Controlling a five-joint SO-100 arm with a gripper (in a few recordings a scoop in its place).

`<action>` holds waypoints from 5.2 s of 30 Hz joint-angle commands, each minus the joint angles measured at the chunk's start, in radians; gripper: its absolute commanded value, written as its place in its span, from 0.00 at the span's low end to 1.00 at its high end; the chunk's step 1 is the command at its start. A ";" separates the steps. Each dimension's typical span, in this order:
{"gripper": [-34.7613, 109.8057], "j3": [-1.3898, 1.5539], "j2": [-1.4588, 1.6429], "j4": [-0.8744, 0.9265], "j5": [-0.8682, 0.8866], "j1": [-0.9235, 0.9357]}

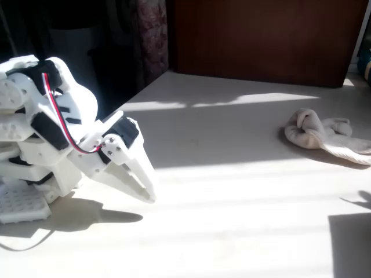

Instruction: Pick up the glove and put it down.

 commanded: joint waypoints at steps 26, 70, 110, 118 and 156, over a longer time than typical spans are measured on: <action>0.24 -0.440 -0.268 -0.011 0.006 -0.008; 0.26 -2.402 -2.434 -0.087 0.009 -0.525; 0.42 -2.539 -2.660 -0.098 0.009 -0.483; 0.23 -2.540 -2.661 -0.100 -0.003 -0.486; 0.24 -2.537 -2.387 0.143 -0.043 0.057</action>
